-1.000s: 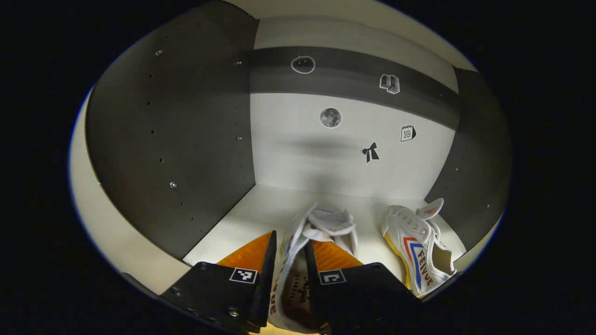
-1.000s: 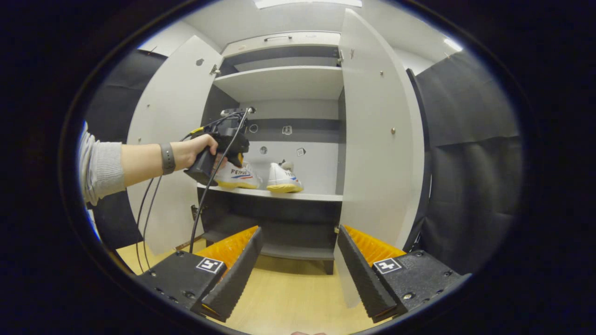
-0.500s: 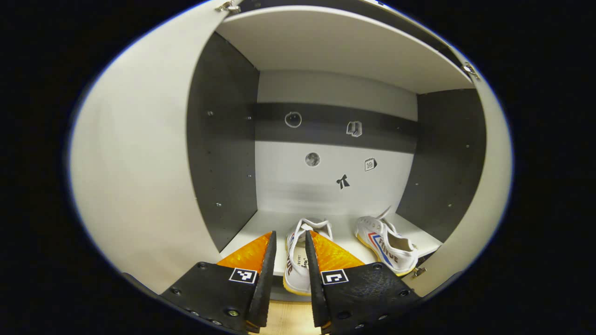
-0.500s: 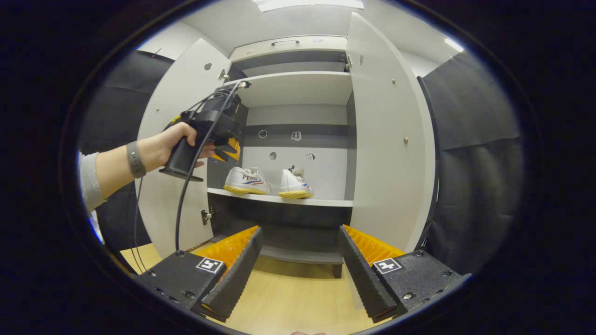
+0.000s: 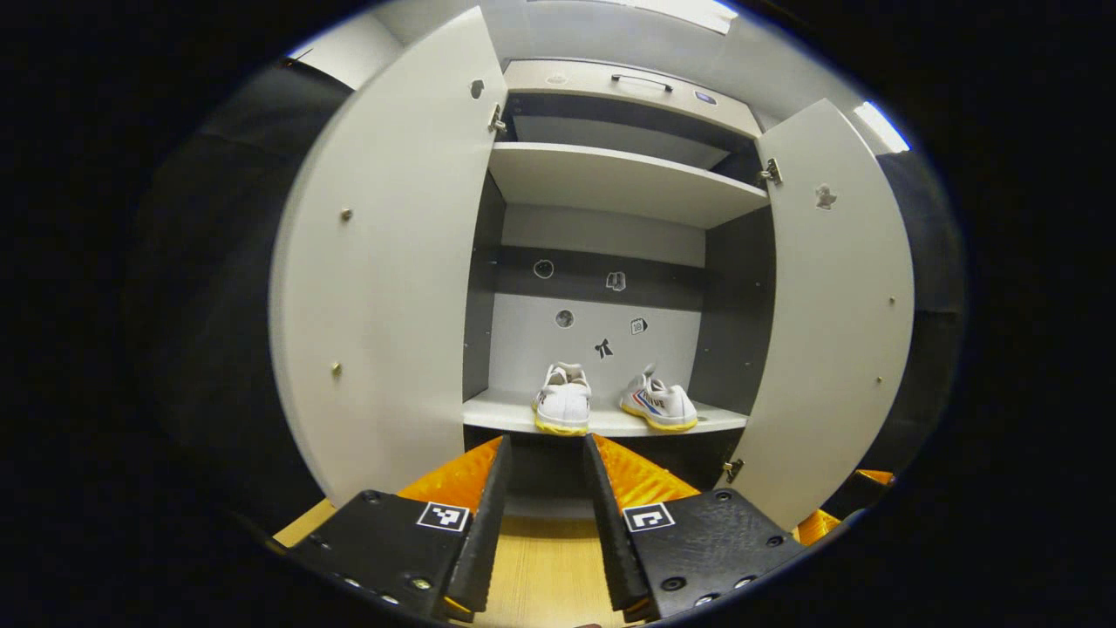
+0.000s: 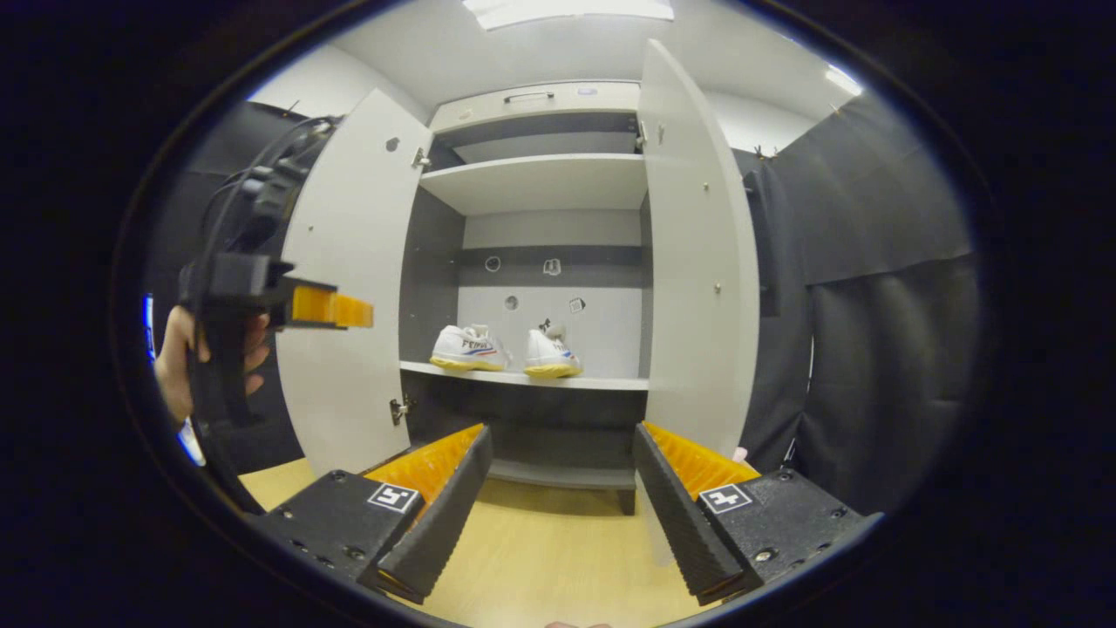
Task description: Grab one shoe with the right hand and put it into the shoe cabinet, grab the other shoe with the left hand and put it into the shoe cabinet; then close the right door with the right hand and the left door with the left hand.
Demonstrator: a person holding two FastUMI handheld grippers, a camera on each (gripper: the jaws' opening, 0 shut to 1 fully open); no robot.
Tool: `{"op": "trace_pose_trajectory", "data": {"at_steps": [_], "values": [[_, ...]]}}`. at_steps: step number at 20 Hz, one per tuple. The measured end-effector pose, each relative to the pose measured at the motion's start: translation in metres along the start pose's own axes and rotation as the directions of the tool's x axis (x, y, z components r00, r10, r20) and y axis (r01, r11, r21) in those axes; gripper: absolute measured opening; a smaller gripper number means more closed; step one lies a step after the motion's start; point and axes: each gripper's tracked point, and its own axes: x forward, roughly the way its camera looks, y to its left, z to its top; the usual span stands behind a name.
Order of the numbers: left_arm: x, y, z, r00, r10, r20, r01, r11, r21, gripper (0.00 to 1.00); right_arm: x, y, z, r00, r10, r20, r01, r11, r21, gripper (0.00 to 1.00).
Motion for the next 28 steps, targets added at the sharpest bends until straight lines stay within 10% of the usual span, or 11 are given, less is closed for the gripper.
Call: {"op": "trace_pose_trajectory", "data": {"at_steps": [8, 21, 28], "values": [[-0.081, -0.004, -0.024, 0.997, -0.002, 0.074, -0.004, 0.997, 0.082, 0.91, -0.036, -0.027, 0.013, 0.998, -0.069, 0.006, 0.069, 0.998, 0.009, 1.00], [-0.109, 0.006, -0.045, 0.998, 0.038, 0.052, -0.042, 0.996, 0.078, 0.93, -0.023, -0.191, 0.113, 0.943, -0.311, 0.116, 0.307, 0.950, 0.049, 1.00], [-0.107, 0.003, -0.049, 0.999, 0.032, 0.040, -0.036, 0.996, 0.088, 0.93, 0.037, -0.237, 0.141, 0.942, -0.323, 0.091, 0.317, 0.945, 0.078, 1.00]]}}
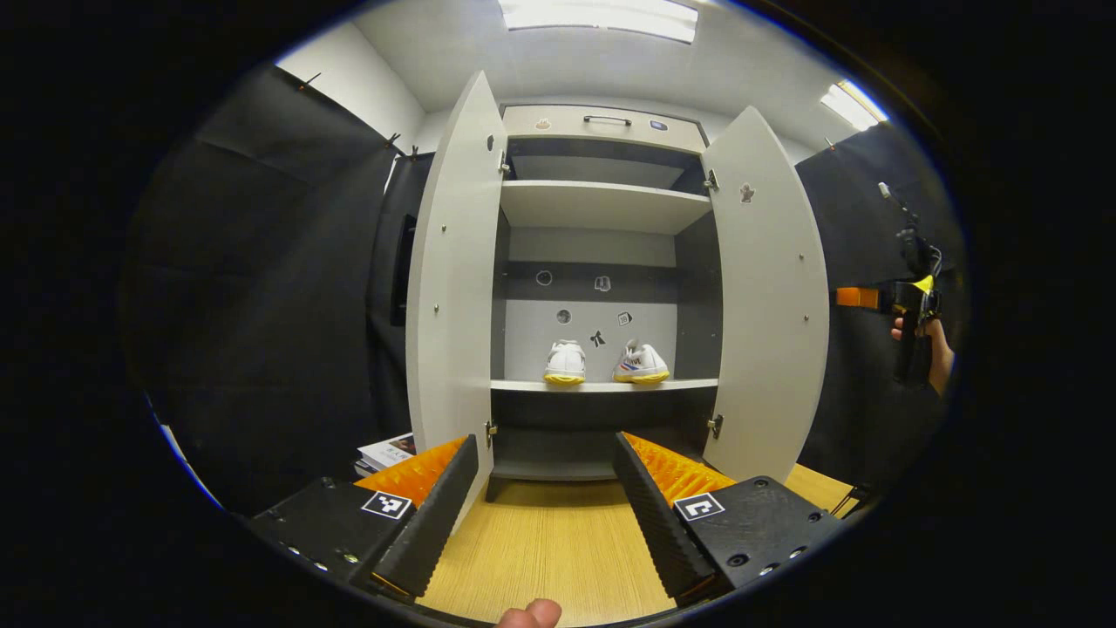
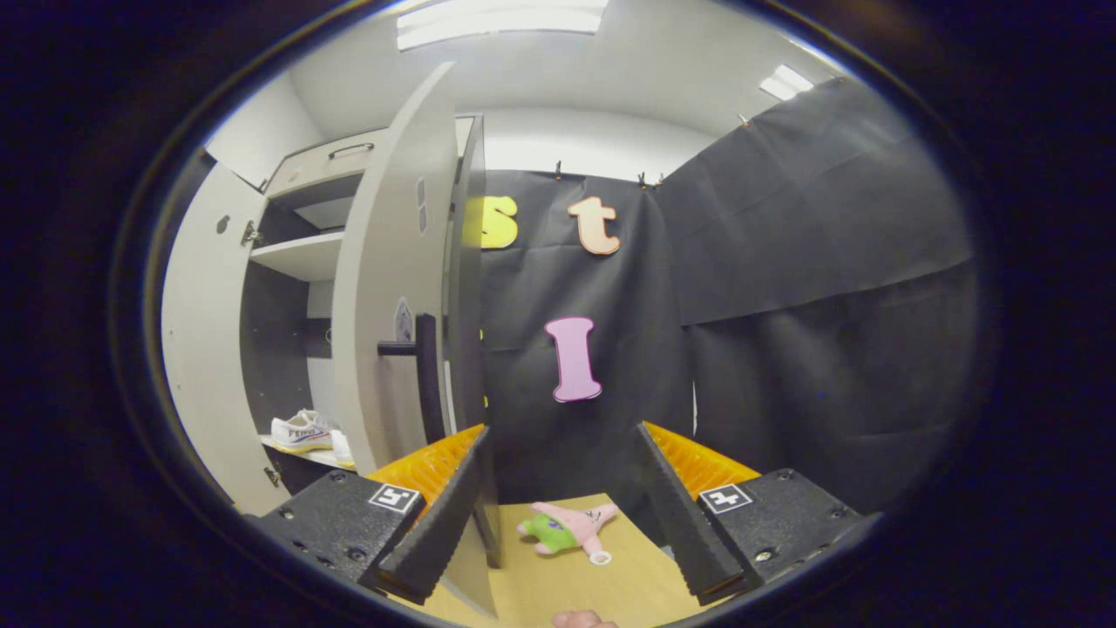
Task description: Grab one shoe with the right hand and put it into the shoe cabinet, grab the other shoe with the left hand and put it into the shoe cabinet; then close the right door with the right hand and the left door with the left hand.
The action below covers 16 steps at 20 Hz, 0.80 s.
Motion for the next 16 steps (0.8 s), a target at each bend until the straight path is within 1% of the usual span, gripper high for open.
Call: {"op": "trace_pose_trajectory", "data": {"at_steps": [3, 4, 5, 6, 10, 12, 14, 16], "values": [[0.003, -0.001, -0.005, 1.000, -0.001, -0.022, 0.001, 1.000, 0.002, 0.93, 0.018, 0.012, -0.002, 1.000, 0.020, -0.024, -0.020, 1.000, -0.018, 1.00], [0.003, -0.001, -0.007, 1.000, 0.001, -0.026, 0.000, 1.000, 0.004, 0.93, 0.020, 0.011, -0.001, 1.000, 0.011, -0.022, -0.012, 1.000, -0.023, 1.00], [0.003, -0.001, -0.008, 1.000, 0.002, -0.028, -0.002, 1.000, 0.006, 0.93, 0.020, 0.013, 0.002, 1.000, 0.005, -0.010, -0.005, 1.000, -0.026, 0.95], [0.003, -0.002, -0.008, 1.000, 0.001, -0.030, -0.001, 1.000, 0.008, 0.93, 0.018, 0.015, 0.002, 1.000, 0.003, -0.007, -0.003, 0.999, -0.034, 0.98], [0.007, -0.007, -0.005, 1.000, -0.015, -0.026, 0.015, 1.000, 0.017, 0.93, 0.016, 0.030, 0.002, 1.000, 0.021, -0.004, -0.021, 0.999, -0.043, 0.96], [0.009, -0.012, -0.003, 0.999, -0.027, -0.018, 0.027, 0.999, 0.019, 0.93, 0.011, 0.043, 0.001, 0.999, 0.046, -0.006, -0.046, 0.998, -0.040, 0.96], [0.009, -0.014, -0.003, 0.999, -0.030, -0.016, 0.031, 0.999, 0.024, 0.93, 0.007, 0.056, 0.001, 0.999, 0.048, 0.004, -0.047, 0.998, -0.046, 0.96], [0.009, -0.015, -0.004, 0.999, -0.033, -0.020, 0.033, 0.999, 0.019, 0.93, 0.003, 0.077, 0.000, 0.997, 0.071, 0.014, -0.070, 0.996, -0.048, 0.96]]}}
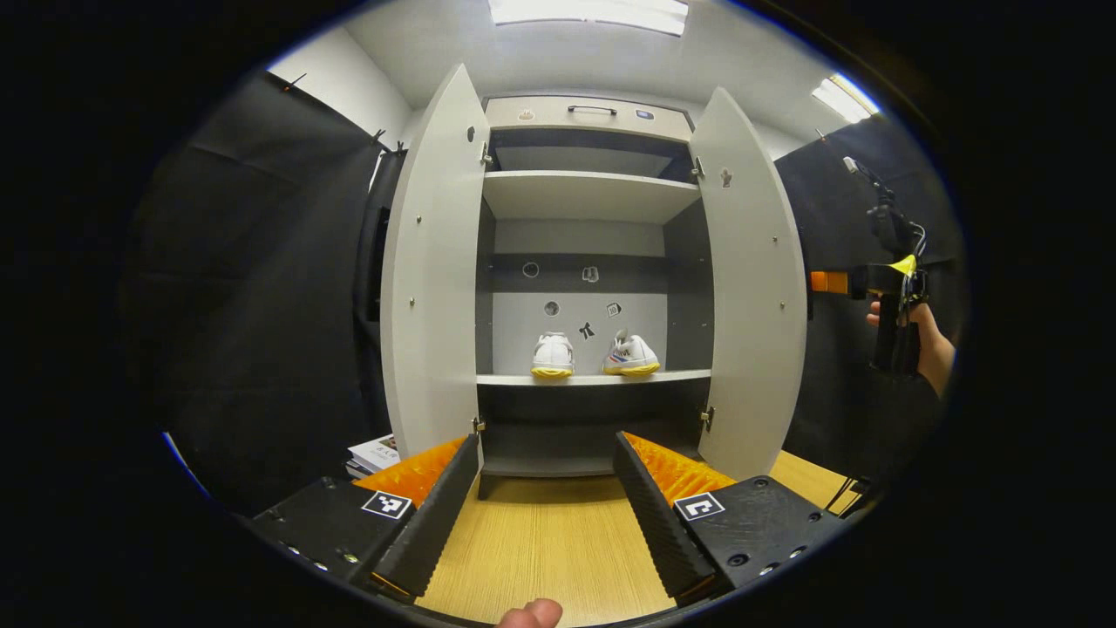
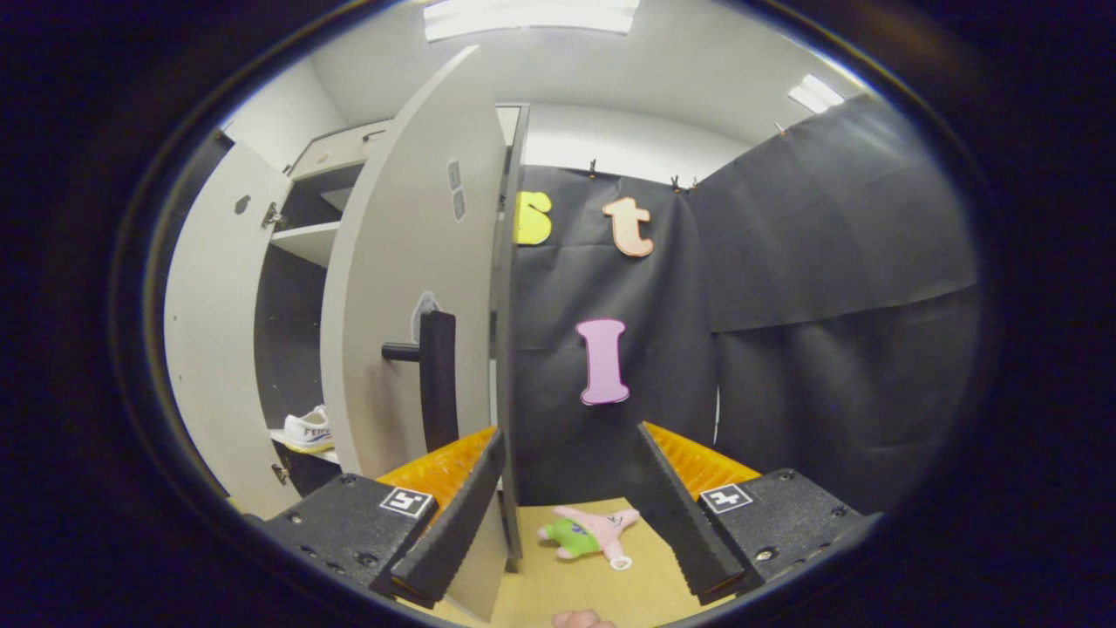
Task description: Grab one shoe with the right hand and put it into the shoe cabinet, grab the other shoe with the left hand and put it into the shoe cabinet; then close the right door with the right hand and the left door with the left hand.
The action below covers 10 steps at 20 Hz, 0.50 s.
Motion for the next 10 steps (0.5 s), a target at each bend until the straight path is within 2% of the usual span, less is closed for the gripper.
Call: {"op": "trace_pose_trajectory", "data": {"at_steps": [1, 2, 4, 10], "values": [[-0.001, 0.001, -0.001, 1.000, 0.002, -0.004, -0.002, 1.000, -0.001, 0.93, 0.000, 0.012, 0.000, 1.000, 0.023, -0.005, -0.023, 1.000, 0.007, 1.00], [-0.002, 0.003, -0.002, 1.000, 0.007, -0.004, -0.007, 1.000, -0.001, 0.93, 0.001, 0.025, -0.002, 0.999, 0.046, -0.008, -0.046, 0.999, 0.015, 0.97], [-0.003, 0.008, -0.002, 1.000, 0.021, -0.004, -0.021, 1.000, -0.005, 0.93, 0.005, 0.050, -0.002, 0.996, 0.091, -0.005, -0.091, 0.996, 0.027, 0.96], [-0.008, 0.024, -0.008, 0.998, 0.059, -0.017, -0.059, 0.998, -0.013, 0.93, 0.039, 0.110, -0.008, 0.988, 0.157, -0.001, -0.157, 0.987, 0.024, 0.97]]}}
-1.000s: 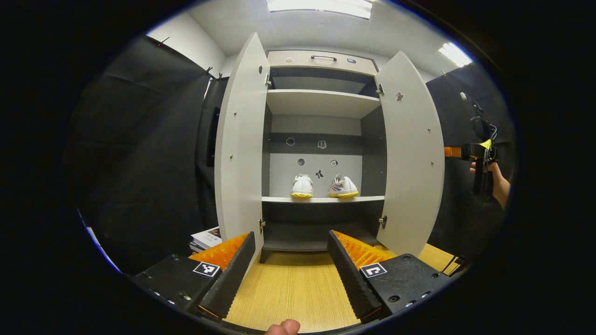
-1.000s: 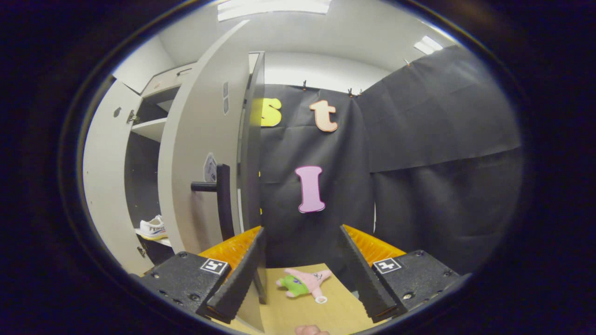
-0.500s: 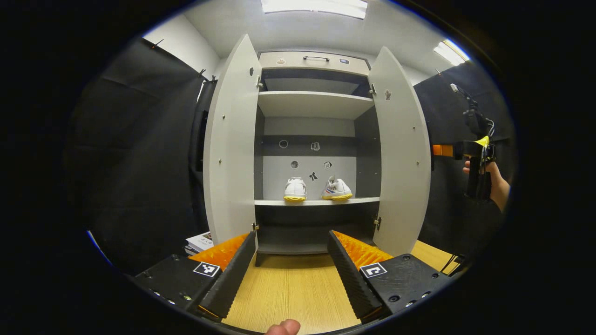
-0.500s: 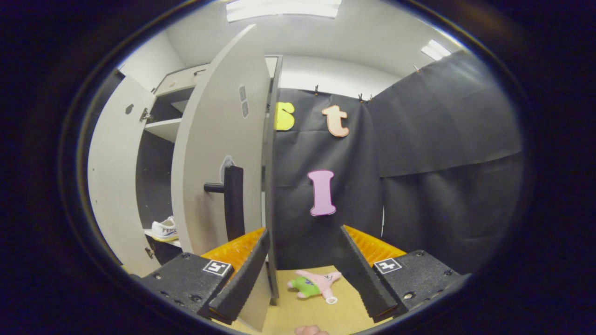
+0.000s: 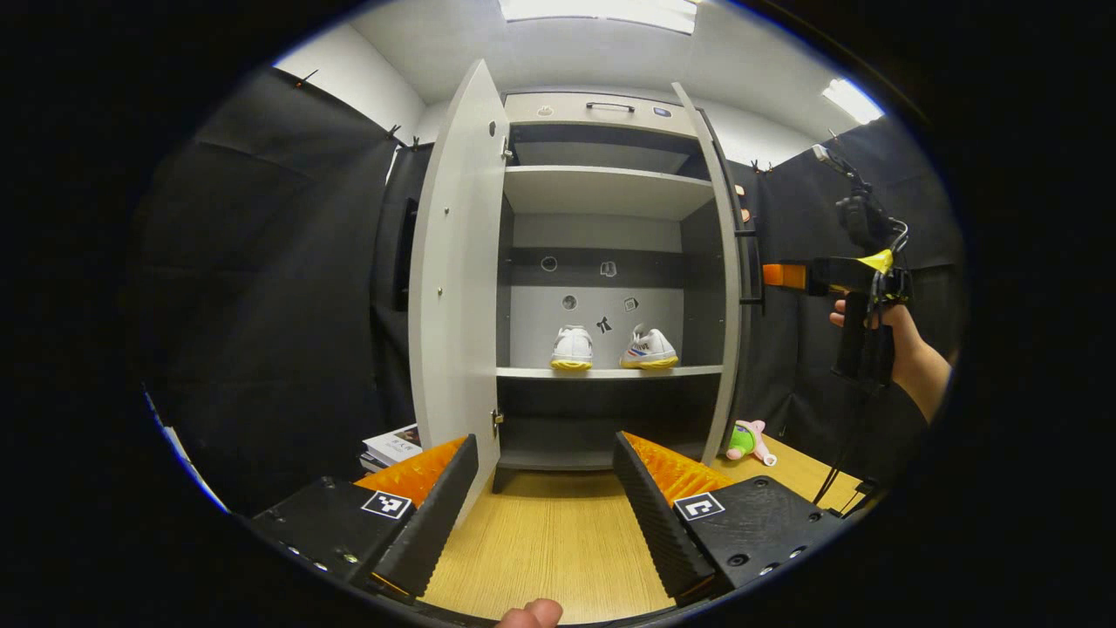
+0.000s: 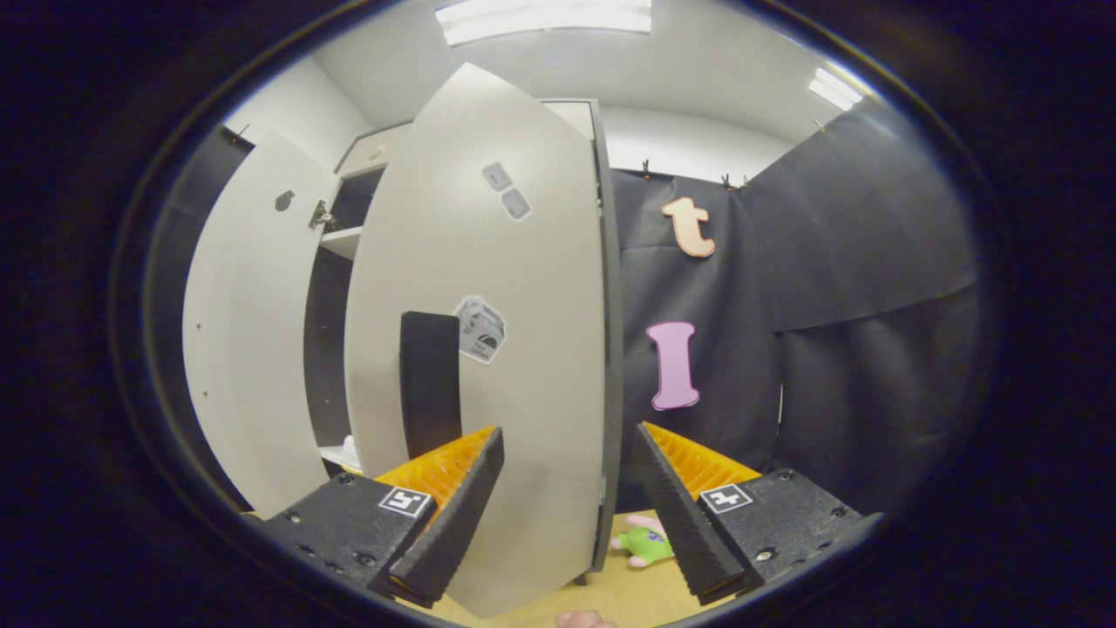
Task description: Grab one shoe with the right hand and put it into the shoe cabinet, grab the other shoe with the left hand and put it into the shoe cabinet; then close the right door with the right hand and the left door with the left hand.
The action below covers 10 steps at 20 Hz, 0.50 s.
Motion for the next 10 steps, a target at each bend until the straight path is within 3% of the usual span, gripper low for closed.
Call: {"op": "trace_pose_trajectory", "data": {"at_steps": [4, 5, 10], "values": [[0.001, 0.015, -0.006, 0.999, 0.035, -0.019, -0.035, 0.999, -0.011, 0.93, -0.015, 0.010, -0.010, 1.000, 0.027, 0.001, -0.027, 1.000, 0.008, 0.98], [0.001, 0.021, -0.005, 0.999, 0.046, -0.019, -0.046, 0.999, -0.015, 0.93, -0.029, 0.015, -0.015, 0.999, 0.043, 0.001, -0.043, 0.999, 0.006, 0.93], [0.003, 0.070, 0.008, 0.989, 0.149, -0.016, -0.149, 0.989, 0.011, 0.93, -0.118, 0.044, -0.048, 0.994, 0.110, -0.009, -0.110, 0.994, -0.011, 0.98]]}}
